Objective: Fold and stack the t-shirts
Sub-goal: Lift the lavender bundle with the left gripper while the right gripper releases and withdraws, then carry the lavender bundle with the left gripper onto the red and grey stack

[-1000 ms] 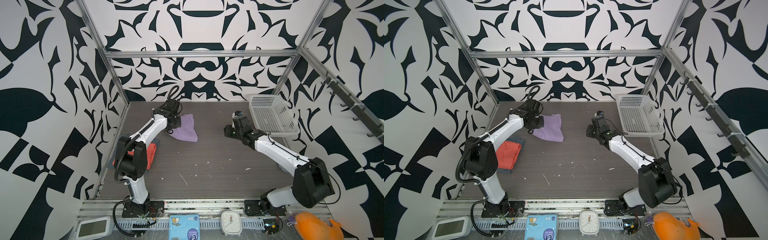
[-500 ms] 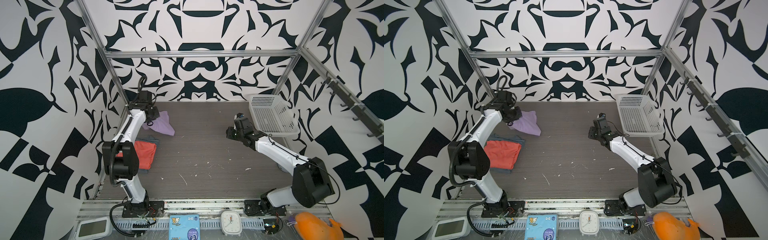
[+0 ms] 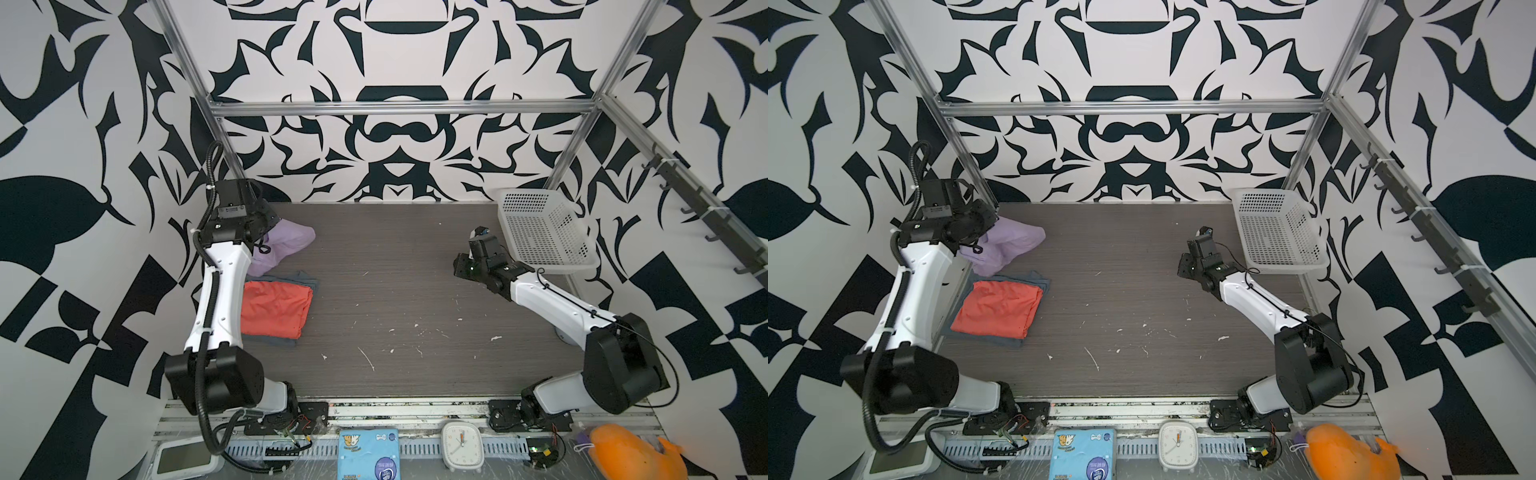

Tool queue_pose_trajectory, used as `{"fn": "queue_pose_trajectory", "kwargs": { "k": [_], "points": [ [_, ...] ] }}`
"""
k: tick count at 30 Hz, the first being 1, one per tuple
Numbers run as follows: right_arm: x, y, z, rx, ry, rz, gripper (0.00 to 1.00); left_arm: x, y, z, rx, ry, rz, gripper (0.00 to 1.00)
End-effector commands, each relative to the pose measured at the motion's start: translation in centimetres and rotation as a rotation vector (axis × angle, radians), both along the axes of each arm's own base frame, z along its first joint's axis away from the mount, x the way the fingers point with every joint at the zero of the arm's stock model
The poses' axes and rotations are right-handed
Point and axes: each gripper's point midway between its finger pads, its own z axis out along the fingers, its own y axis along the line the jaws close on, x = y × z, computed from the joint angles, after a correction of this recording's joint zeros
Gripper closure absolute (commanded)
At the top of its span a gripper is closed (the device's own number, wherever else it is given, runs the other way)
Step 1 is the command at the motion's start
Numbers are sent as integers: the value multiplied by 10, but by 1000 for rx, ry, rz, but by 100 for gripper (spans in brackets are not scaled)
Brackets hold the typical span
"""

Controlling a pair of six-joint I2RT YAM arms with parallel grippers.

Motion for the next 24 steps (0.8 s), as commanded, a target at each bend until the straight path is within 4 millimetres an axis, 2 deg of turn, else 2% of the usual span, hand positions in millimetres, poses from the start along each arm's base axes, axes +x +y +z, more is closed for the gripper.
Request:
{"fn": "queue_pose_trajectory", "kwargs": {
  "k": [1,4,7,17,21,22,23,24],
  "points": [
    [8,1,4,16,-14,-14,56,-13,7,-12,16,20,46,100],
    [10,4,3,24,-11,-5,56,-19,9,-25,4,39,52,100],
    [11,5,1,24,-5,-3,56,-22,11,-28,2,37,55,100],
    [10,4,-4,21,6,-12,56,-16,22,-1,132,0,21,100],
    [10,4,-5,24,11,-12,56,-27,25,5,165,-23,37,100],
    [10,4,-6,23,13,-12,56,-30,27,1,172,-10,44,100],
    [10,5,-6,24,13,-11,56,-39,27,6,180,-28,50,100],
    [10,5,-7,24,16,-12,56,-43,26,2,179,-21,49,100]
  ]
}}
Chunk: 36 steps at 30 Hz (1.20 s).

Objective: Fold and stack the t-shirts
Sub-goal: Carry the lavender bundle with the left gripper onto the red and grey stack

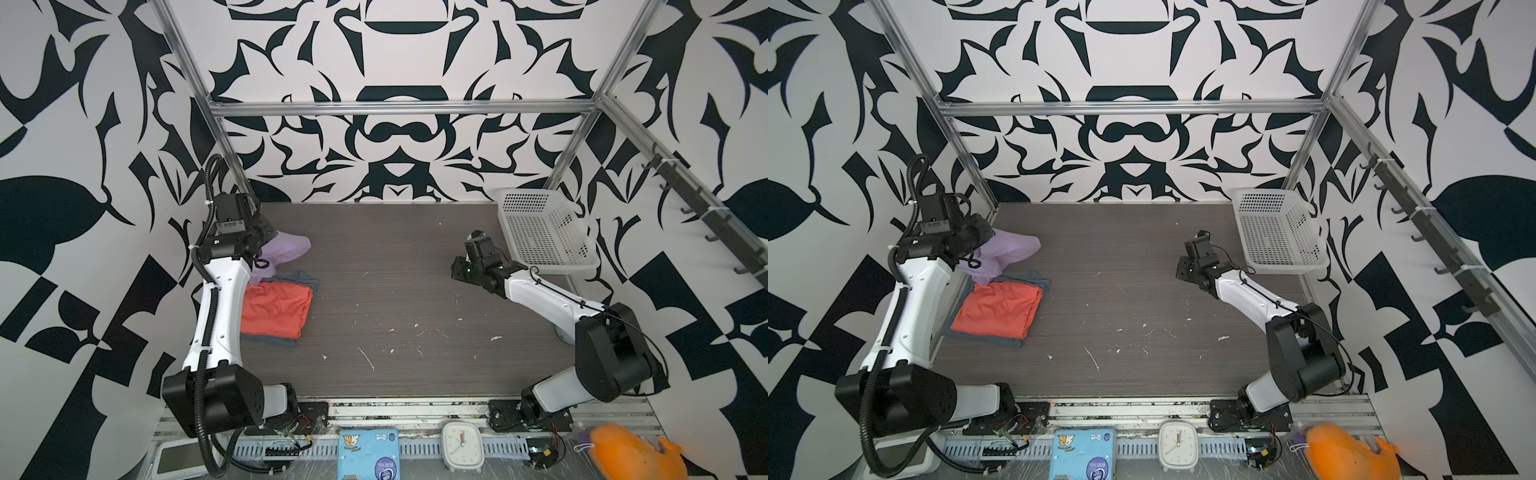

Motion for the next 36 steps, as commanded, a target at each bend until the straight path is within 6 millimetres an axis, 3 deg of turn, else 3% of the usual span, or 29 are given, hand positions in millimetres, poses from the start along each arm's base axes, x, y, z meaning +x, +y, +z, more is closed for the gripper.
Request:
{"fn": "queue_pose_trajectory", "kwargs": {
  "k": [1,6,12,19,22,24,26,32,36],
  "points": [
    [10,3,13,23,-39,-10,56,-20,6,14,53,-54,20,100],
    [11,4,12,26,-34,-10,56,-51,0,-34,-9,25,50,100],
    [11,5,7,27,-19,-12,56,-94,-20,-100,-168,129,82,100],
    [13,7,3,32,-6,-10,56,-142,-30,-140,-283,223,169,100],
    [14,8,1,36,0,-9,57,-162,-30,-153,-286,304,204,70],
    [14,9,0,35,4,-9,57,-170,-29,-153,-282,329,220,47],
    [14,8,0,34,3,-9,57,-173,-26,-141,-263,317,232,39],
    [13,7,-2,29,8,-11,57,-152,-16,-81,-169,200,182,26],
    [12,7,-2,27,11,-13,57,-118,-26,-67,-200,210,88,27]
  ]
}}
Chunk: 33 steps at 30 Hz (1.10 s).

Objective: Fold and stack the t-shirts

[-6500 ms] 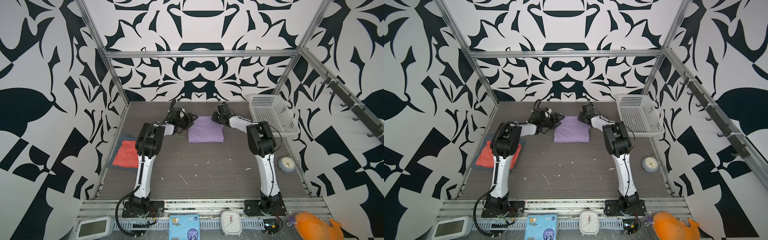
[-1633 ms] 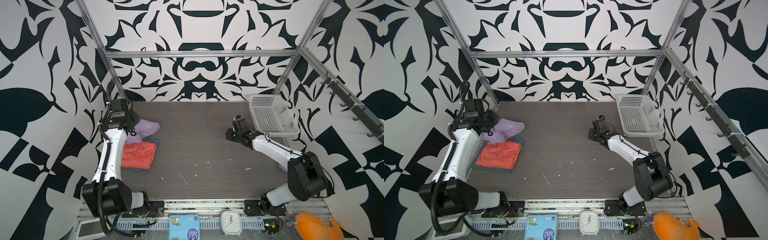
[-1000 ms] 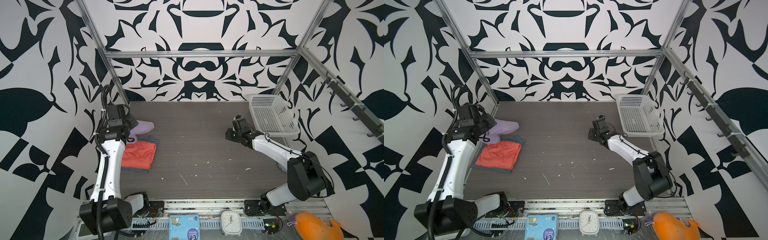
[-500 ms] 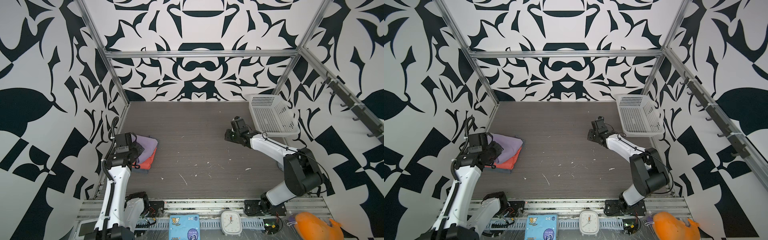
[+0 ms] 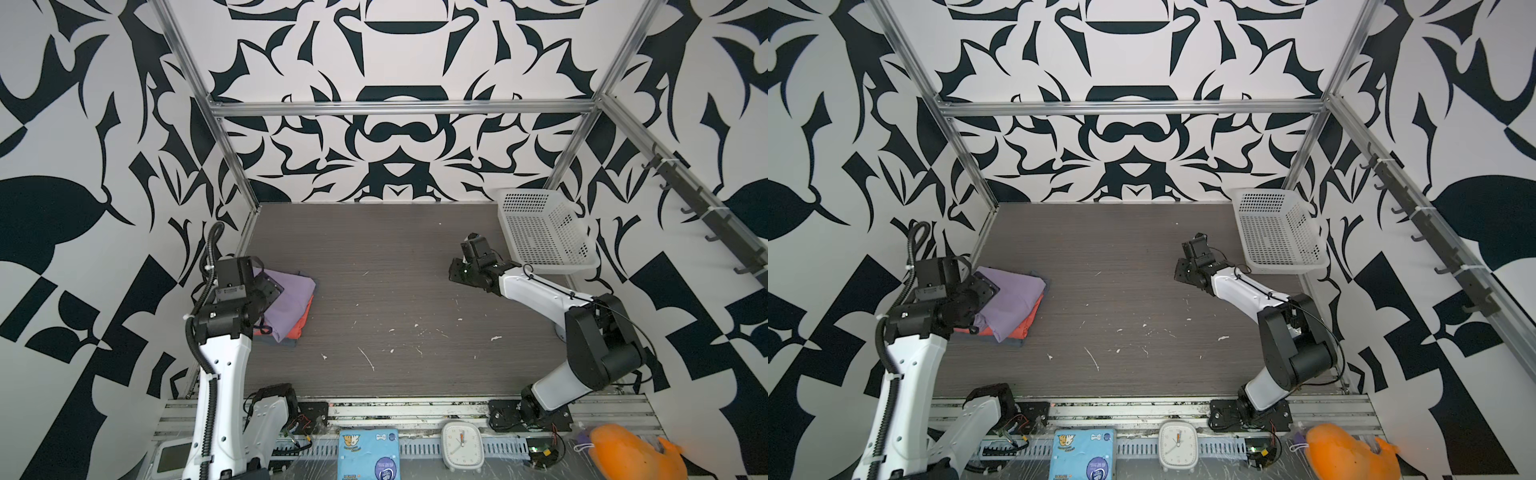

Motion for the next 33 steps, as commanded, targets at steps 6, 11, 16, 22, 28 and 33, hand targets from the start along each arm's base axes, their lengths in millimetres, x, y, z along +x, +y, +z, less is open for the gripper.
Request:
{"fn": "queue_pose_trajectory", "kwargs": {
  "k": [6,11,16,22,28,33],
  "points": [
    [7,-3,16,3,-37,-26,57,56,-19,-9,-113,-35,-109,30],
    [7,-4,17,-13,-21,-27,57,63,-10,-45,-108,21,-57,30],
    [9,-3,18,1,-17,-45,57,56,7,-101,-98,129,24,30],
    [6,-8,19,-11,-13,-64,57,35,45,-126,-57,173,181,30],
    [4,-12,16,-22,-4,-80,57,32,76,-146,-116,156,232,28],
    [3,-13,21,-22,-18,-83,57,57,75,-159,-261,48,158,31]
  ]
}}
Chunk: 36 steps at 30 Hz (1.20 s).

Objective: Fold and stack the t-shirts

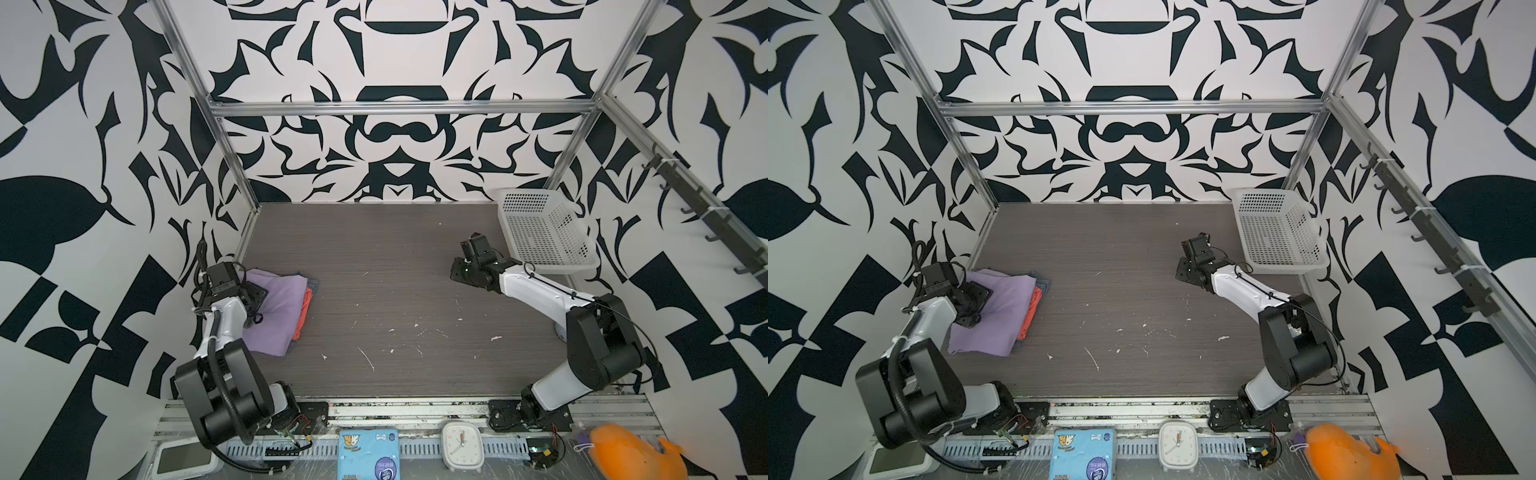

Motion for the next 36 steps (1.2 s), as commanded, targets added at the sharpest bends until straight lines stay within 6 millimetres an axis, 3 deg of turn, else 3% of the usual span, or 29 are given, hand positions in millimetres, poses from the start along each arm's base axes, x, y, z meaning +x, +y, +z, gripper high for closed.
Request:
{"fn": "queue_pose_trajectory", "kwargs": {
  "k": [1,5,9,11,13,15,19,21,25,29,30,36],
  "points": [
    [5,-5,21,1,-53,-30,57,22,-10,2,-66,-129,-78,31],
    [2,-11,32,-18,-83,-32,57,37,-12,40,-30,-261,-132,31],
    [-1,-27,51,-90,-138,-51,56,40,-17,111,84,-443,-195,26],
    [-2,-36,64,-123,-173,-61,55,40,-20,136,128,-508,-218,22],
    [-4,-48,77,-166,-212,-78,52,43,-22,153,161,-558,-231,18],
    [-7,-62,90,-218,-253,-102,49,47,-21,160,188,-574,-240,4],
    [-16,-88,113,-321,-328,-142,40,55,-17,163,318,-537,-243,1],
    [-23,-105,122,-382,-352,-180,32,59,-18,158,418,-513,-254,1],
    [-38,-136,130,-468,-370,-256,29,62,-29,140,527,-560,-287,1],
    [-50,-160,126,-505,-402,-327,25,58,-38,108,569,-635,-320,1],
    [-52,-165,123,-515,-410,-343,18,57,-43,100,585,-652,-343,1],
    [-55,-178,91,-593,-408,-346,9,61,-61,64,642,-643,-431,1]
  ]
}}
